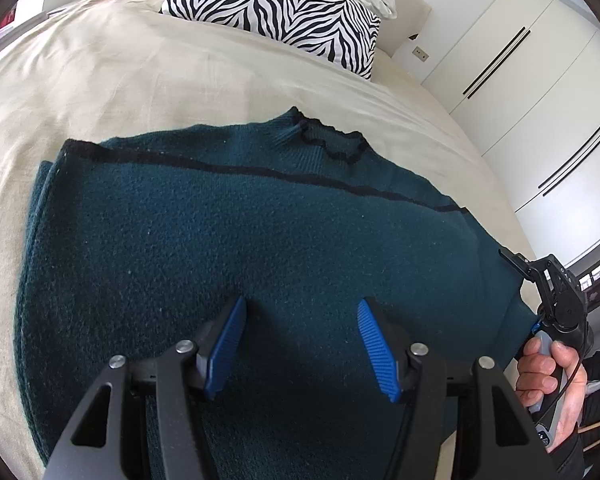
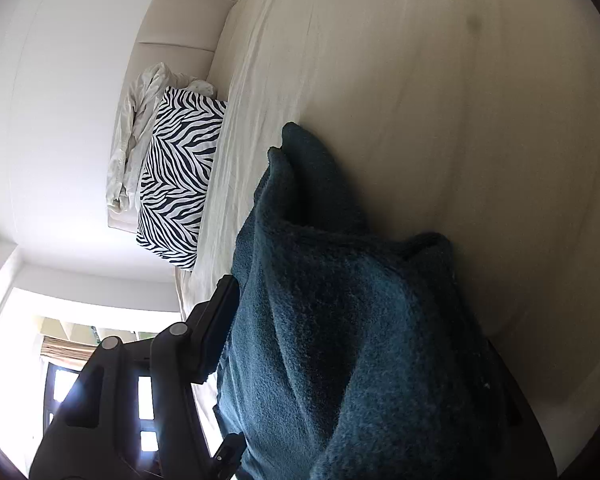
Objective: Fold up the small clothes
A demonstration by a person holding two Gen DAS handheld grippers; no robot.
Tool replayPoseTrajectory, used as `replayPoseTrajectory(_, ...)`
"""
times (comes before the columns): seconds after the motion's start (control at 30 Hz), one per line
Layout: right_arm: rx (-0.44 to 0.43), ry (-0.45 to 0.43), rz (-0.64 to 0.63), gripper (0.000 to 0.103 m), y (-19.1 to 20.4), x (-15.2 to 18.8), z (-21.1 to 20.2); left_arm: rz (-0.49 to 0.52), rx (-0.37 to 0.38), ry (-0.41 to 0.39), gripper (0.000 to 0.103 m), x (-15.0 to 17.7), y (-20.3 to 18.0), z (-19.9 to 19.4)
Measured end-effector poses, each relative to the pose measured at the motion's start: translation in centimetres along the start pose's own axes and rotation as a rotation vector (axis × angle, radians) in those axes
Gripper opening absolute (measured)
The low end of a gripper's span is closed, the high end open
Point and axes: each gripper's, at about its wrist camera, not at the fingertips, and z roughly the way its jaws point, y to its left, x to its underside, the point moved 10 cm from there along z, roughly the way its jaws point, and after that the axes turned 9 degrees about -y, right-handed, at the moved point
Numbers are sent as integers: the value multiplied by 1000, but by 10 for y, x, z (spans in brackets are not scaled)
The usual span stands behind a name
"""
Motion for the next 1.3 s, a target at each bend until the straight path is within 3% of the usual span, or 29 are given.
replayPoseTrajectory(0.07, -6, 7, -55, 48, 9, 1, 4, -25, 19, -9, 61, -1, 2, 0)
replayPoseTrajectory(0.1, -8, 14, -74, 35, 9, 2, 2, -37, 29, -13, 61, -1, 4, 0)
replayPoseTrajectory(0.13, -4, 21, -84, 27, 9, 2, 3, -46, 37, -14, 61, -1, 5, -1)
replayPoseTrajectory(0.4, 82, -18, -211, 17, 12, -2, -9, -171, 111, -34, 60, -6, 12, -3)
replayPoseTrajectory(0.53, 108, -36, -410, 12, 56, 13, -14, -292, 196, -53, 60, -10, 21, -12)
replayPoseTrajectory(0.7, 83, -12, -786, 12, 141, 83, -9, -445, 269, -90, 60, -18, 48, -36)
replayPoseTrajectory(0.8, 39, 46, -1016, 12, 177, 160, 3, -543, 340, -113, 60, -19, 64, -53)
replayPoseTrajectory(0.9, -11, 142, -1222, 12, 188, 249, 17, -585, 385, -113, 61, -17, 73, -64)
replayPoseTrajectory(1.0, 29, 222, -1366, 12, 167, 310, 38, -627, 417, -98, 63, -14, 76, -66)
replayPoseTrajectory(1.1, 87, 280, -1343, 16, 144, 324, 54, -670, 461, -88, 68, -17, 78, -68)
replayPoseTrajectory(1.17, 57, 282, -1300, 21, 145, 324, 50, -688, 483, -89, 73, -21, 77, -68)
replayPoseTrajectory(1.2, 46, 300, -1301, 30, 145, 326, 46, -691, 488, -89, 77, -22, 76, -68)
replayPoseTrajectory(1.23, 35, 324, -1307, 46, 145, 327, 41, -689, 485, -82, 79, -23, 75, -67)
replayPoseTrajectory(1.3, -6, 361, -1323, 56, 144, 332, 25, -666, 467, -52, 81, -24, 69, -61)
